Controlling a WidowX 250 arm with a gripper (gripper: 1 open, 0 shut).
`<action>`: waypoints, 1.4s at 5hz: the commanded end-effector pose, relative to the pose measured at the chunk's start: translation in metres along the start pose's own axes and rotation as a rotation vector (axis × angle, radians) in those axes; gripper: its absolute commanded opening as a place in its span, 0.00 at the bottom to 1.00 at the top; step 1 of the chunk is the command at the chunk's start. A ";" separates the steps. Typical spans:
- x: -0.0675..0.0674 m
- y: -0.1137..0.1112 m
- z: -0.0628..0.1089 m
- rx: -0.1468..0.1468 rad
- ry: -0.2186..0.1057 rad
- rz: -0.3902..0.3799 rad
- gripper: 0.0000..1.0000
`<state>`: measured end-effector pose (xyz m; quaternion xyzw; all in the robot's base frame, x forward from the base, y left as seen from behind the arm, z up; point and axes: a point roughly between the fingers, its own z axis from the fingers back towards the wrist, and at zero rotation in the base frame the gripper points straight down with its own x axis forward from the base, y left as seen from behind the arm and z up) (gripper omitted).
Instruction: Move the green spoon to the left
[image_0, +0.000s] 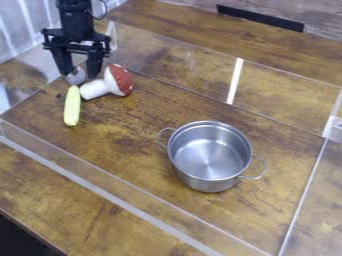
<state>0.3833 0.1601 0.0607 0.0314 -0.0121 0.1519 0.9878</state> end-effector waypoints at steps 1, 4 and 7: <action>0.006 -0.006 0.029 0.002 -0.072 -0.059 0.00; 0.011 -0.031 0.020 0.008 -0.106 -0.192 1.00; 0.021 -0.050 0.000 0.002 -0.127 -0.294 1.00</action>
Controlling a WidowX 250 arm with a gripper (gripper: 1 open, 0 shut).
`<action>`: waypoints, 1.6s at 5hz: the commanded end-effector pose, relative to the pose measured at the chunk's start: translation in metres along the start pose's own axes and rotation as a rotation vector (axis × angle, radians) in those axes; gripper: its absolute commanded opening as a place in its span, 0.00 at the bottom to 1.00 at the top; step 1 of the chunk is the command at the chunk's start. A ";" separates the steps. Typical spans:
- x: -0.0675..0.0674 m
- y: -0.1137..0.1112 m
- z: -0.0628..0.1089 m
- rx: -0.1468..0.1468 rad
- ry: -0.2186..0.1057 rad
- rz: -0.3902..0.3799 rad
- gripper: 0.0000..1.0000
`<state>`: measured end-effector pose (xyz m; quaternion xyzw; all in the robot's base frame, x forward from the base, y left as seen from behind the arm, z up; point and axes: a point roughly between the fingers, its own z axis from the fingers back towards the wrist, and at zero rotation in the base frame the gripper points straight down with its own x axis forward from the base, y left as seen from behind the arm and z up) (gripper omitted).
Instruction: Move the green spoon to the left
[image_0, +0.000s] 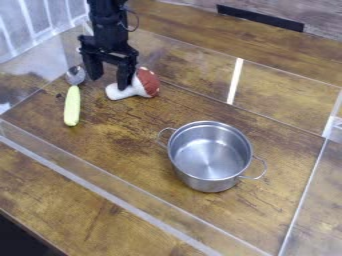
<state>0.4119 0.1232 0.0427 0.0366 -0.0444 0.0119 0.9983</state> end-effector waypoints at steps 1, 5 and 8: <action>0.006 -0.013 0.025 0.027 -0.051 0.048 1.00; 0.015 -0.030 0.059 0.061 -0.073 0.138 1.00; 0.020 -0.041 0.066 0.066 -0.086 0.186 1.00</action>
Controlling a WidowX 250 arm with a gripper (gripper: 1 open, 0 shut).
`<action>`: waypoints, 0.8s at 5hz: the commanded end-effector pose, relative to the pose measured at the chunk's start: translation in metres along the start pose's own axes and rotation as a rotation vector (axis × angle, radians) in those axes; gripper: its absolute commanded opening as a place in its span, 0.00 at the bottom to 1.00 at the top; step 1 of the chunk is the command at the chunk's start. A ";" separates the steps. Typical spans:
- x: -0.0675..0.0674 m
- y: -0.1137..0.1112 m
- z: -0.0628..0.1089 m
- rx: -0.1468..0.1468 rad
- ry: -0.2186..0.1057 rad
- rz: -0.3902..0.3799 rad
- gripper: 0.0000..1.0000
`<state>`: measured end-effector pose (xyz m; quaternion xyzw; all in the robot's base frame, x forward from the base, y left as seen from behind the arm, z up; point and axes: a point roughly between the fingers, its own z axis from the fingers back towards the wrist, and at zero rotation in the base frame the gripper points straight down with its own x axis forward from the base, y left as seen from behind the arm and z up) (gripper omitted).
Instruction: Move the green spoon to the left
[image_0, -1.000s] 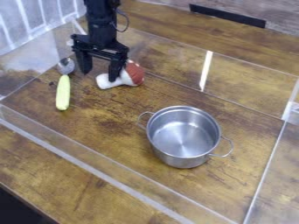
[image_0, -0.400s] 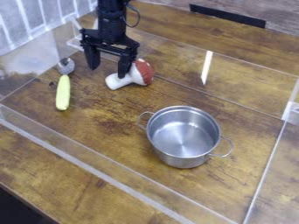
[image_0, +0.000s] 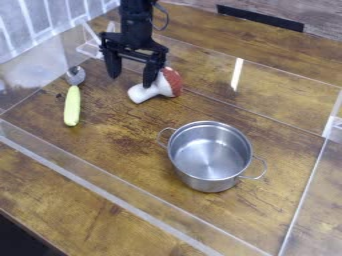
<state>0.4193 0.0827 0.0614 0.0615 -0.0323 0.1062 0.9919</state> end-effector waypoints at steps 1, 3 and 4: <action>0.010 0.001 0.045 -0.003 -0.103 0.047 1.00; 0.005 -0.007 0.026 -0.011 -0.086 0.035 1.00; 0.011 -0.003 0.013 -0.009 -0.072 0.090 1.00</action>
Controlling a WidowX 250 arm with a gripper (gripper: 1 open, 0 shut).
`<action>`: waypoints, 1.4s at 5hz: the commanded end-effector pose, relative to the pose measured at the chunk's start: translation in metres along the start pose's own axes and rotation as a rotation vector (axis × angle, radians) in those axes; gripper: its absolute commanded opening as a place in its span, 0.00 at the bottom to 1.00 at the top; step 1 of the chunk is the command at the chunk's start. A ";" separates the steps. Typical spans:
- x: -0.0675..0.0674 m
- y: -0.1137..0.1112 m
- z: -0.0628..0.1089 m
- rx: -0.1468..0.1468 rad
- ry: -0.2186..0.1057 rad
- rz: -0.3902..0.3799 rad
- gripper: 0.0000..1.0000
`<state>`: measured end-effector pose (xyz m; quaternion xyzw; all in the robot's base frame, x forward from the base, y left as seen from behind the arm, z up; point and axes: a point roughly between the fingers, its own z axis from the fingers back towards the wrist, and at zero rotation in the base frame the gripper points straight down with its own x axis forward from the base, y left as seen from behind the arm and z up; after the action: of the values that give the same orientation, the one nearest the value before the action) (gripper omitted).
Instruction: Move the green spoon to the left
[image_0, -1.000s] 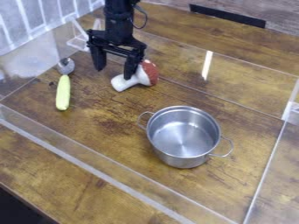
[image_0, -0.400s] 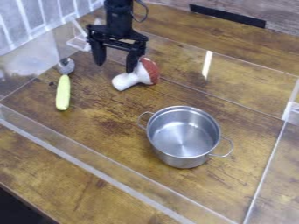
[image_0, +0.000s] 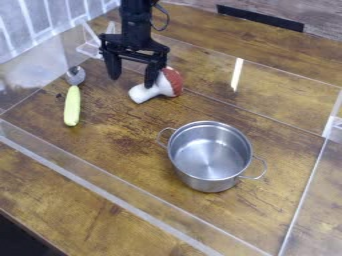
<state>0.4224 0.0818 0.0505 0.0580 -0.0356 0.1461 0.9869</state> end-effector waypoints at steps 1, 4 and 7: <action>0.015 0.003 0.012 -0.003 -0.055 0.065 1.00; 0.018 0.002 0.016 -0.009 -0.033 0.042 1.00; 0.011 0.012 0.003 -0.015 -0.001 -0.019 1.00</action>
<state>0.4293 0.0898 0.0409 0.0482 -0.0189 0.1331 0.9897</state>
